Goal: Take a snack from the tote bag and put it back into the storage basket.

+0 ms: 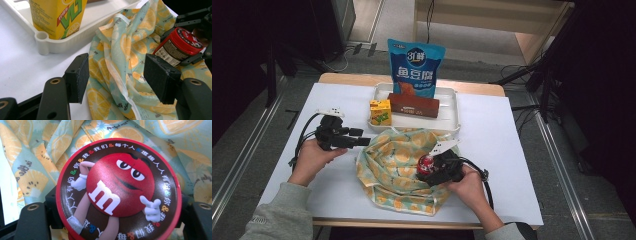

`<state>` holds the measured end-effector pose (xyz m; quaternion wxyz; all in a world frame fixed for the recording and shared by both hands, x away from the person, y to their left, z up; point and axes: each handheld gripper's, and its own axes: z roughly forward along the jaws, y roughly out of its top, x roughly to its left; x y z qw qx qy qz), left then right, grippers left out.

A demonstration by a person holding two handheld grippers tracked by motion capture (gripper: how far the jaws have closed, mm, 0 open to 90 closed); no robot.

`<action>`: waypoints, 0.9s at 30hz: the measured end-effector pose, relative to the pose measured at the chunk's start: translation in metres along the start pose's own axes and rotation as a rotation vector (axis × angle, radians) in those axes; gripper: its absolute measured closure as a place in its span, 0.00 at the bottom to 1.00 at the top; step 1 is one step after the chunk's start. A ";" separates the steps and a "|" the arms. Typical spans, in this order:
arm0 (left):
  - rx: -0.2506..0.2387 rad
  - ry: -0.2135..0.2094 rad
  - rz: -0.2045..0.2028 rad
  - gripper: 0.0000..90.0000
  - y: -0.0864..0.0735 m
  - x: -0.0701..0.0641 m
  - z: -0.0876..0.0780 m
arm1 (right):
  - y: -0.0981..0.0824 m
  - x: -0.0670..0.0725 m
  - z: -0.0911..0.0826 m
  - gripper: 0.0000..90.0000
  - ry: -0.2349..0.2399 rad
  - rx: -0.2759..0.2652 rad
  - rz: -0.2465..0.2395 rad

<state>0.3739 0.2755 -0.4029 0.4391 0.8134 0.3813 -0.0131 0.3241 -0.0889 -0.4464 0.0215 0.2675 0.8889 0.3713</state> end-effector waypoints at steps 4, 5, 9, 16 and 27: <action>0.006 -0.004 0.006 0.42 0.000 0.000 0.001 | 0.002 -0.001 -0.001 0.29 0.011 -0.005 0.005; 0.007 -0.003 0.008 0.41 0.000 0.000 0.001 | 0.003 -0.001 -0.001 0.29 0.010 -0.005 0.005; 0.010 -0.005 0.006 0.41 0.000 0.001 0.001 | 0.006 -0.004 -0.002 0.29 0.018 -0.004 0.021; 0.009 -0.009 0.008 0.41 0.000 0.001 0.001 | 0.015 -0.009 -0.001 0.29 0.023 0.004 0.026; 0.002 -0.020 0.006 0.41 0.000 0.000 0.001 | 0.031 -0.011 -0.001 0.29 0.029 -0.002 0.016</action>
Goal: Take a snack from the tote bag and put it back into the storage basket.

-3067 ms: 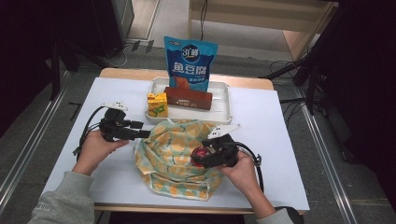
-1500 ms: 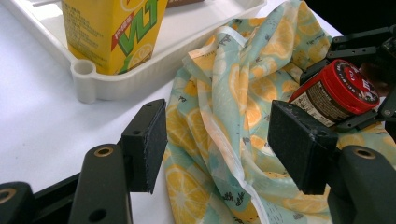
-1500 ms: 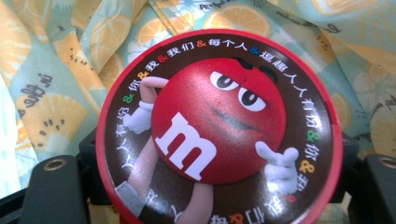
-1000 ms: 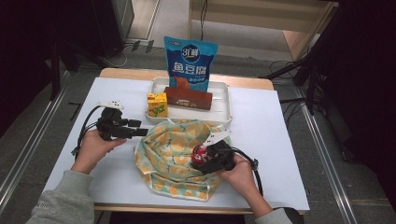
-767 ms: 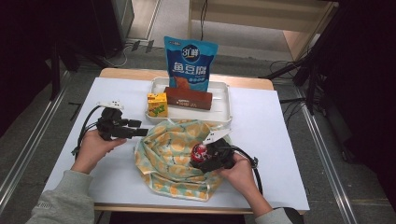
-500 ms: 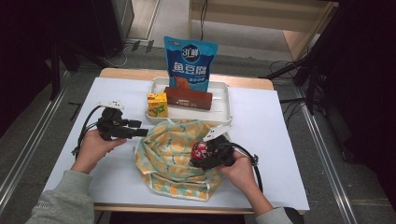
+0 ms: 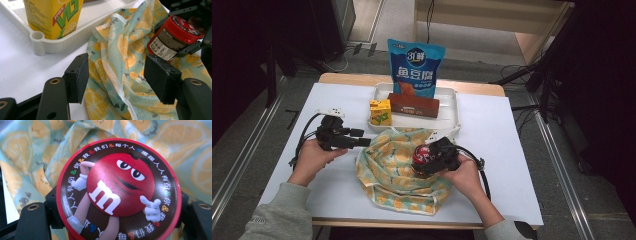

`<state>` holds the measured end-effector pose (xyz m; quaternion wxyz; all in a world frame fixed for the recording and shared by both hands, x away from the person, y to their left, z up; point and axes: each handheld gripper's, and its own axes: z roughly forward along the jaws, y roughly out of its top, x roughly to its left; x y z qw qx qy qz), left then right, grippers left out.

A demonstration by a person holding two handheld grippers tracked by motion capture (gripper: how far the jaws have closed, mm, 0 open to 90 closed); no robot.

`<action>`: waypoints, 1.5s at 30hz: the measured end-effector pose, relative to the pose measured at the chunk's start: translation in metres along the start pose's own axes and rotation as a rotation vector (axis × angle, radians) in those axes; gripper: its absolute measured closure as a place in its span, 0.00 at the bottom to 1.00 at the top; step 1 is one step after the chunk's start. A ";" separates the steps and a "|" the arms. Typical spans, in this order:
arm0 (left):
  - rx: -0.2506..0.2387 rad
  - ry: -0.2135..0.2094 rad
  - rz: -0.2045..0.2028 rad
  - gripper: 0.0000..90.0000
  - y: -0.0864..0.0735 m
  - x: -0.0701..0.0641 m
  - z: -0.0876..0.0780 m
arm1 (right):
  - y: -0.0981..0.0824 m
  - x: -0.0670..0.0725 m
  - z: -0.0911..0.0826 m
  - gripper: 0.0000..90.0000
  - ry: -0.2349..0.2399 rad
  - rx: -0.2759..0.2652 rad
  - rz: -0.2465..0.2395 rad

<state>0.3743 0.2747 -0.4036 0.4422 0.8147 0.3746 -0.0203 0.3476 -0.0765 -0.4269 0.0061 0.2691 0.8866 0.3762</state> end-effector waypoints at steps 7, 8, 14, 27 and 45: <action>0.005 0.005 0.001 0.41 0.000 0.001 -0.001 | 0.010 -0.003 -0.001 0.29 0.010 -0.010 0.002; 0.007 0.017 0.005 0.41 0.000 0.000 -0.001 | 0.011 -0.004 -0.001 0.29 0.014 -0.008 0.003; -0.006 0.022 0.002 0.41 0.000 0.001 -0.005 | 0.015 -0.007 -0.001 0.29 0.020 0.010 0.005; 0.008 0.007 -0.007 0.40 -0.001 0.003 -0.005 | 0.027 -0.017 -0.013 0.29 0.023 -0.006 0.017; 0.015 -0.001 -0.004 0.40 -0.001 0.003 -0.003 | 0.043 -0.022 -0.028 0.29 0.013 -0.021 0.021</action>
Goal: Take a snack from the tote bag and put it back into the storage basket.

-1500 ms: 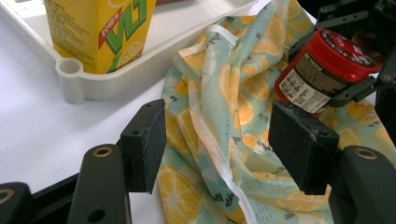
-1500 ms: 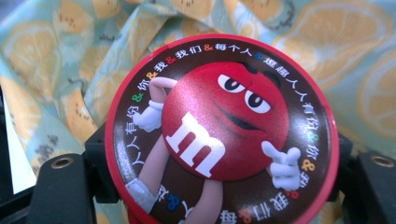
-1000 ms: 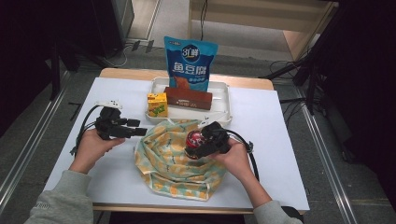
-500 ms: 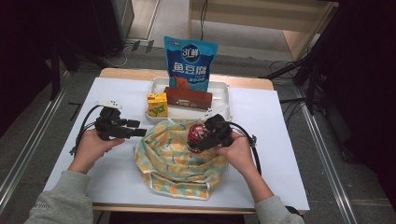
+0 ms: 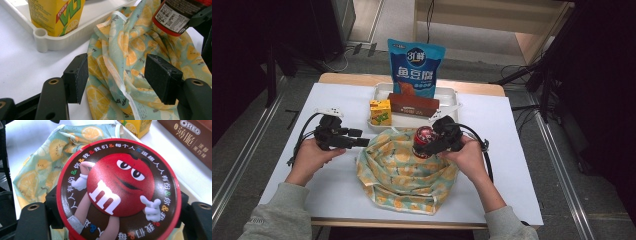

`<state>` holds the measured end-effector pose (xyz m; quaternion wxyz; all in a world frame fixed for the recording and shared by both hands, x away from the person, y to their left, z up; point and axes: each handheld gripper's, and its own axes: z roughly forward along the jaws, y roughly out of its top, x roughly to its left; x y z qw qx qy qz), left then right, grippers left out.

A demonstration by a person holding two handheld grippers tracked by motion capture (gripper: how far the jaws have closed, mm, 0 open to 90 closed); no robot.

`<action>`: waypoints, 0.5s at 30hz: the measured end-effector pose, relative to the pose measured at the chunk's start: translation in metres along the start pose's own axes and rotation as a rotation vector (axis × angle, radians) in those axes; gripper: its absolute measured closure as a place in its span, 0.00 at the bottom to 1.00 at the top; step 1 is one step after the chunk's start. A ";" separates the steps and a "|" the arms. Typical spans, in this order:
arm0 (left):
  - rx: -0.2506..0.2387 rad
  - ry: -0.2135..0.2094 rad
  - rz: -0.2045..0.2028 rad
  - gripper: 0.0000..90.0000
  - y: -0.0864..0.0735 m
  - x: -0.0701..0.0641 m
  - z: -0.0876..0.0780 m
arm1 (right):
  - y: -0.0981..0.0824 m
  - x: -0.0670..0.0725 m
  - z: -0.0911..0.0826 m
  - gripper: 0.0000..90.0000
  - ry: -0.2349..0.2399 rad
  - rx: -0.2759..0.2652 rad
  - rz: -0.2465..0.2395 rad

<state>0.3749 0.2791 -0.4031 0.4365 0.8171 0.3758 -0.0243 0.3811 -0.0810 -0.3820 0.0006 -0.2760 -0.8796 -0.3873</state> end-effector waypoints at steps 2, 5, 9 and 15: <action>0.000 0.000 0.001 0.40 0.000 0.000 0.000 | 0.002 0.000 -0.002 0.29 0.000 0.001 0.006; 0.001 -0.001 0.002 0.40 0.000 0.000 0.000 | 0.004 0.000 -0.003 0.29 -0.004 0.002 -0.001; 0.000 -0.001 0.002 0.40 0.000 0.000 0.000 | 0.007 0.000 -0.005 0.29 -0.005 0.002 -0.009; 0.000 -0.001 0.004 0.40 0.000 0.000 0.000 | 0.012 -0.001 -0.008 0.29 -0.004 -0.002 -0.012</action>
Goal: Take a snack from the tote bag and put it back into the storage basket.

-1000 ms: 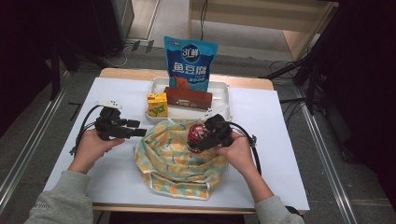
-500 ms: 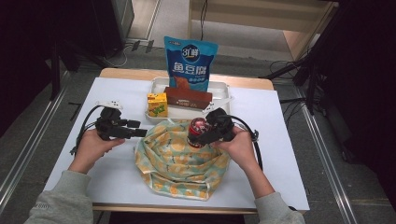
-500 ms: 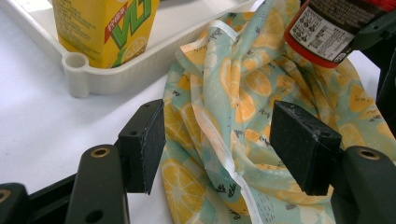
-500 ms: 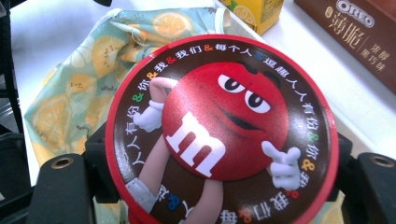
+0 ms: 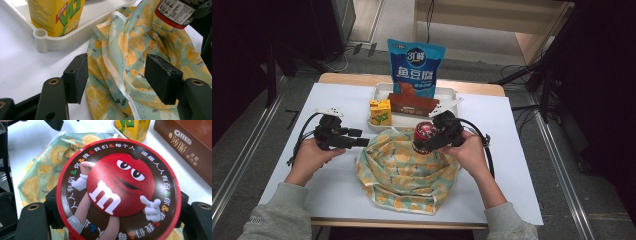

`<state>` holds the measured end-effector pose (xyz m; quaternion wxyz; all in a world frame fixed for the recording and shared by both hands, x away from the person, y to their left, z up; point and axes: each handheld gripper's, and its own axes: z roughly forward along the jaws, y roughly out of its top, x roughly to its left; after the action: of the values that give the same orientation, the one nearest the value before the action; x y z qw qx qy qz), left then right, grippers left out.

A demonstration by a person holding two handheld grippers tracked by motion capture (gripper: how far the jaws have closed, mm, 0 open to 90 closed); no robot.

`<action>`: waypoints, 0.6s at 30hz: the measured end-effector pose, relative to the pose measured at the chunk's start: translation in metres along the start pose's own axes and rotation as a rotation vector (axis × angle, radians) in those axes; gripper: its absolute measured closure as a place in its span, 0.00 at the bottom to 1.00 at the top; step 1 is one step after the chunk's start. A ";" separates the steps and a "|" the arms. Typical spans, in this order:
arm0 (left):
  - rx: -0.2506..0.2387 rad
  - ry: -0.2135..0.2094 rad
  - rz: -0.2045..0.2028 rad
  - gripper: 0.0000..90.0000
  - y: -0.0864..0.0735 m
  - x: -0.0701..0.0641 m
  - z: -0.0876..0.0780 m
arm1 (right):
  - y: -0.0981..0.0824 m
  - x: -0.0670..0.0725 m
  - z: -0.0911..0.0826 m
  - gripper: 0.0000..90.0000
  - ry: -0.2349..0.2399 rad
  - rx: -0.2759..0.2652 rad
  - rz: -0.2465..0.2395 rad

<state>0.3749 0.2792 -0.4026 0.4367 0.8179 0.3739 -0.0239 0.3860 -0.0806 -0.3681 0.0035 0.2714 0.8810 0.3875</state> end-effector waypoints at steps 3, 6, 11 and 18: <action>0.002 0.000 -0.002 0.40 0.000 0.000 0.000 | 0.003 -0.001 -0.001 0.29 -0.004 -0.002 -0.002; 0.000 -0.001 -0.001 0.40 0.000 0.000 0.000 | 0.005 -0.002 -0.003 0.29 -0.009 -0.004 -0.003; 0.001 0.003 -0.004 0.40 0.000 0.001 -0.001 | 0.009 -0.005 -0.006 0.29 -0.012 -0.009 0.003; 0.000 -0.001 -0.006 0.40 0.000 0.001 -0.001 | 0.014 -0.007 -0.009 0.29 -0.012 -0.009 -0.002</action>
<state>0.3754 0.2803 -0.4026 0.4368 0.8167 0.3762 -0.0256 0.3972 -0.0821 -0.3538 0.0106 0.2729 0.8794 0.3899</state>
